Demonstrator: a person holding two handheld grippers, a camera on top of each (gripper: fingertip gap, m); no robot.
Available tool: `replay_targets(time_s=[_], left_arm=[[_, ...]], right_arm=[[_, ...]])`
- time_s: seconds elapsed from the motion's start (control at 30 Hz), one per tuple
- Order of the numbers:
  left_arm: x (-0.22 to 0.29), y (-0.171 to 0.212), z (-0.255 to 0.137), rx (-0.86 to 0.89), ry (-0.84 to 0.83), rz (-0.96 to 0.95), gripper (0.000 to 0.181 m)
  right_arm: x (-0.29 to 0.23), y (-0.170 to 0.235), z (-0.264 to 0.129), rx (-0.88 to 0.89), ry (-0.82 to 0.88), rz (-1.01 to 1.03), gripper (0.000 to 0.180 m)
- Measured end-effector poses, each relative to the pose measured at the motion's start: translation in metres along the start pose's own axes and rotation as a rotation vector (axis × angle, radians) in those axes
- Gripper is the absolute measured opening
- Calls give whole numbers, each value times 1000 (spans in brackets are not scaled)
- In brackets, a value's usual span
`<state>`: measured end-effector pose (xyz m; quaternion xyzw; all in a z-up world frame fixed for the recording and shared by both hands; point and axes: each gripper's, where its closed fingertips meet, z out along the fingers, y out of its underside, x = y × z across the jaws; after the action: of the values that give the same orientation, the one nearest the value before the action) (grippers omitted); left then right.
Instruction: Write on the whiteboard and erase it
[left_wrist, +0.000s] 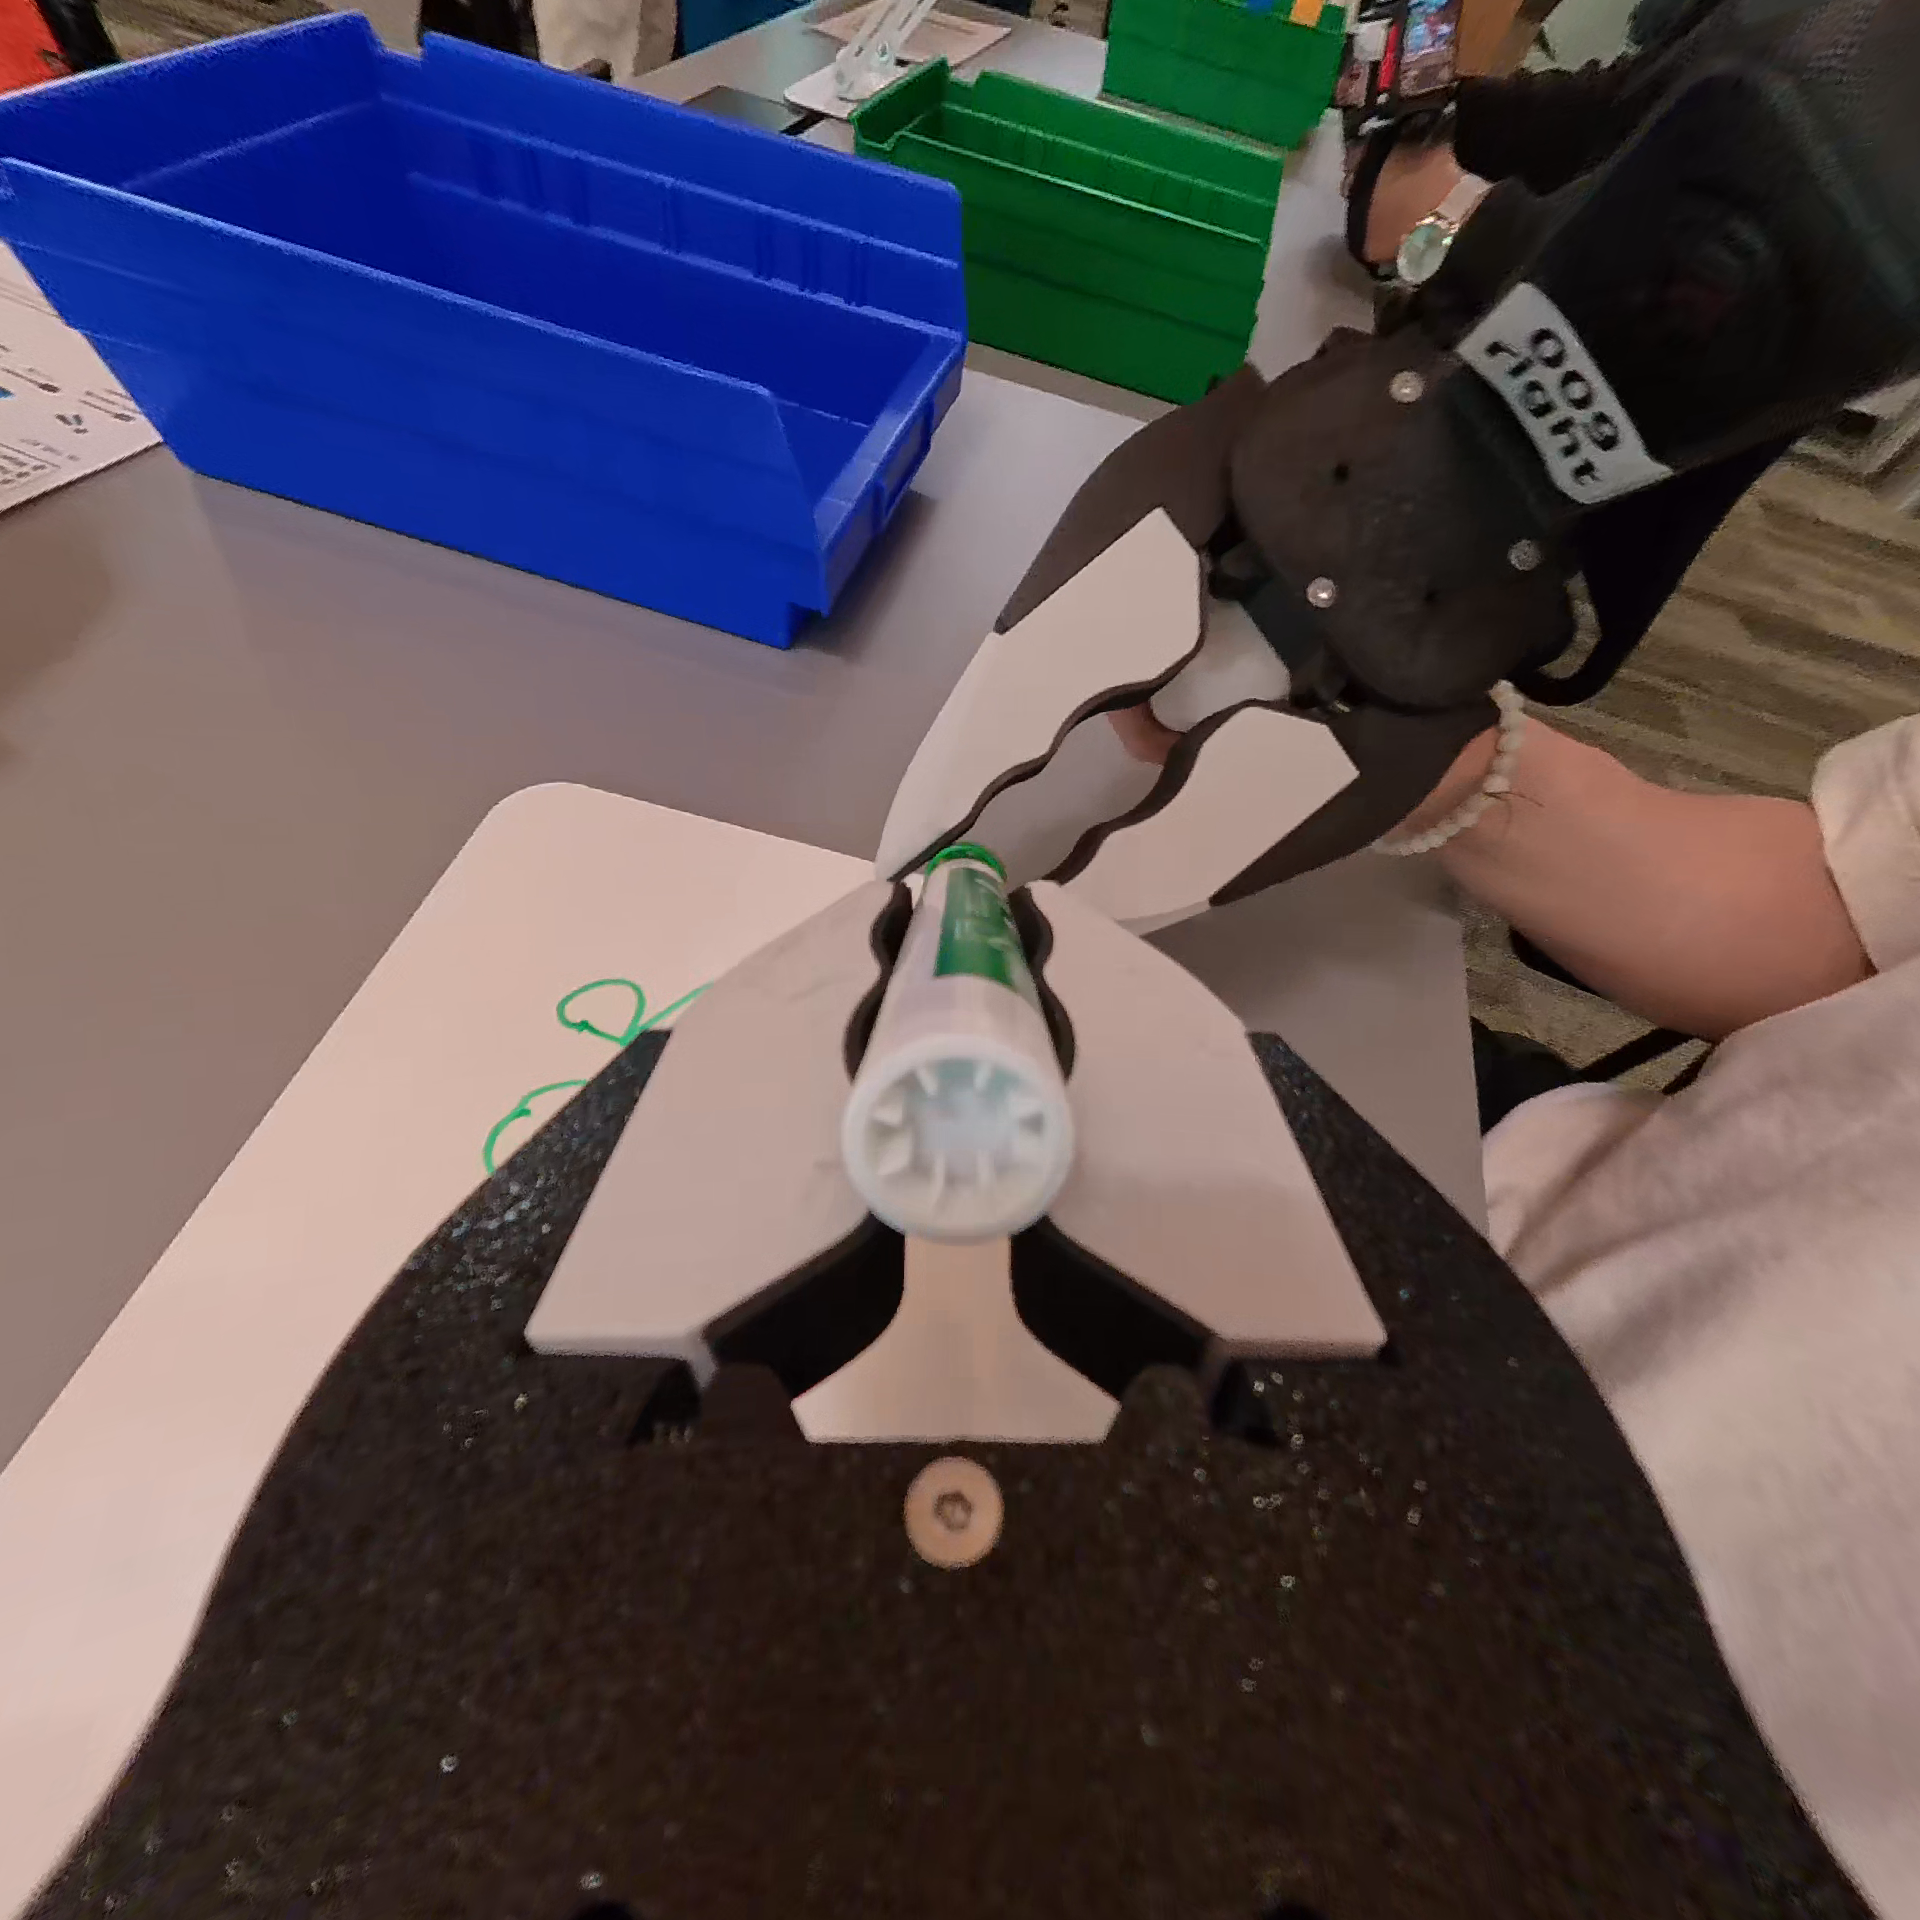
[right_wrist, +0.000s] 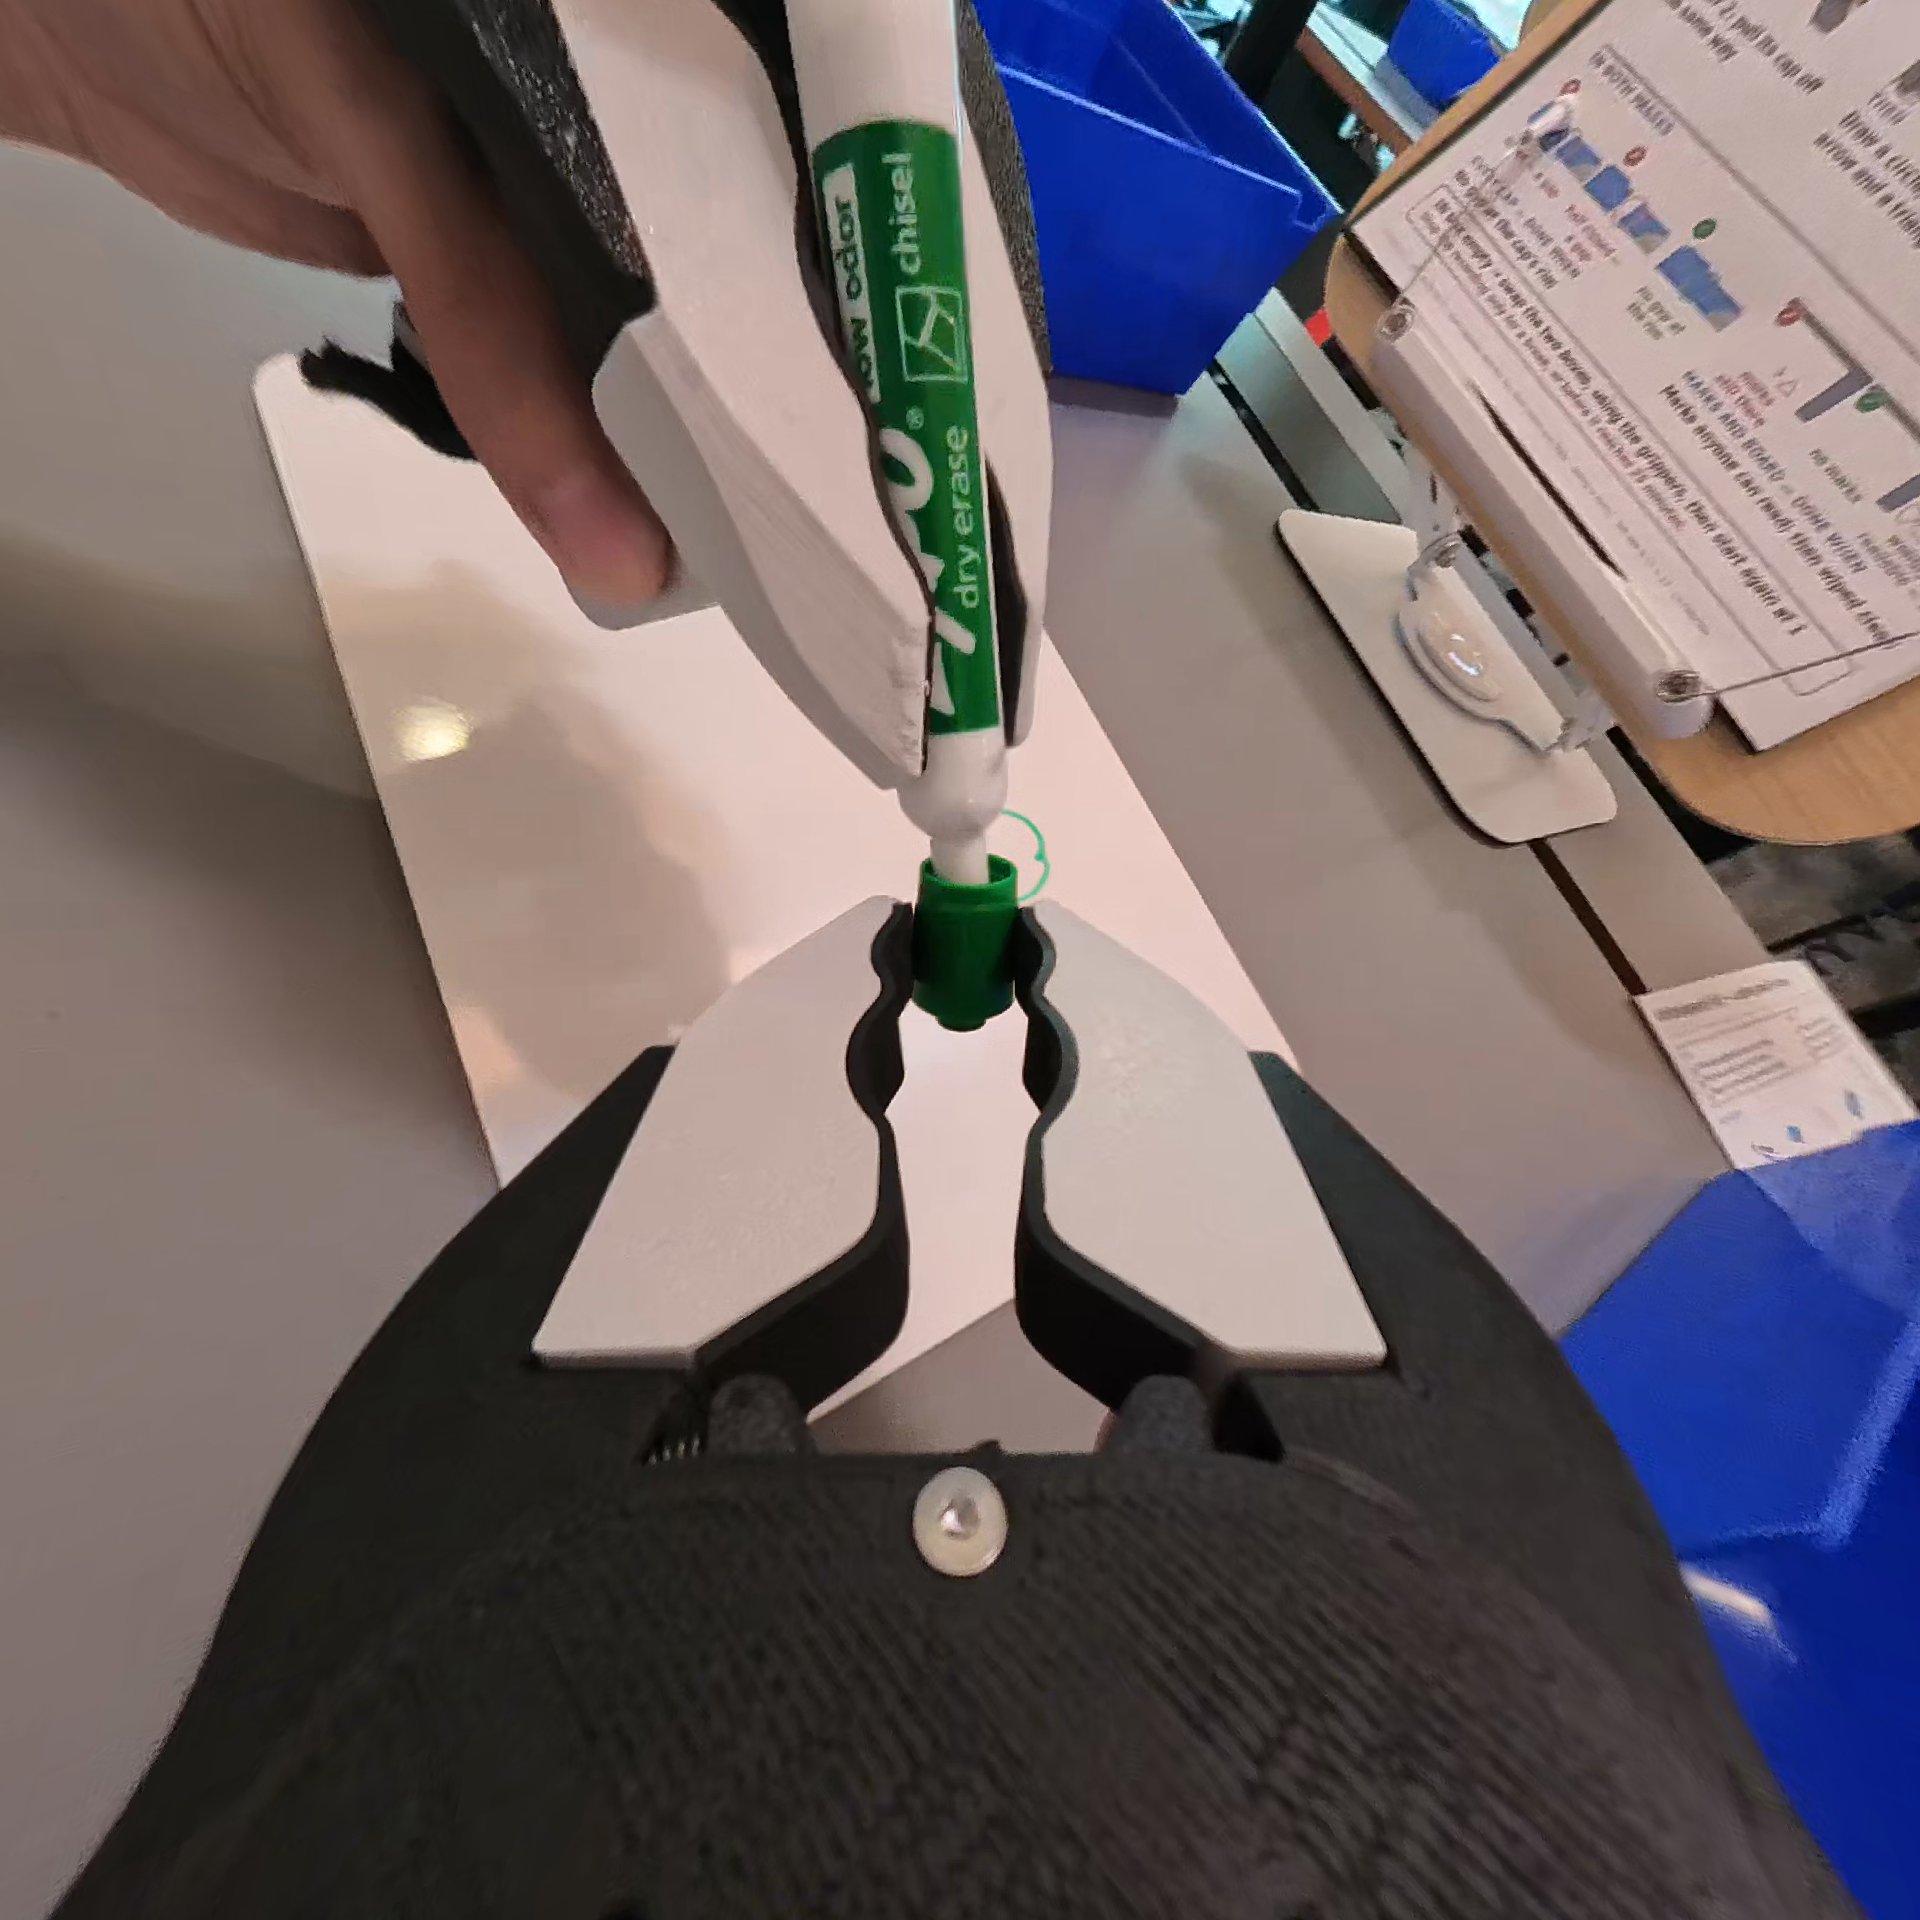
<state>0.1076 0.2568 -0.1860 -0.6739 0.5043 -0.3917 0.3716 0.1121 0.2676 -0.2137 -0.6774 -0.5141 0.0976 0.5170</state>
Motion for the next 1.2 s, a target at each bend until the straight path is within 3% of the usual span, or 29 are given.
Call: replay_targets(time_s=[0.2, 0.5, 0.77, 0.93, 1.2], left_arm=[[1, -4, 2, -39, -38, -68, 19], [-8, 14, 7, -107, -17, -150, 19], [-13, 21, 11, -125, 7, -174, 20], [-12, 22, 15, -214, -95, 16, 20], [-15, 31, 21, -262, -111, 16, 20]], right_arm=[[4, -4, -2, 15, 77, -34, 19], [0, 12, 12, -144, 142, -153, 19], [-1, 19, 17, -176, 142, -144, 19], [0, 22, 20, -195, 141, -129, 19], [-2, 33, 25, -240, 121, -148, 19]])
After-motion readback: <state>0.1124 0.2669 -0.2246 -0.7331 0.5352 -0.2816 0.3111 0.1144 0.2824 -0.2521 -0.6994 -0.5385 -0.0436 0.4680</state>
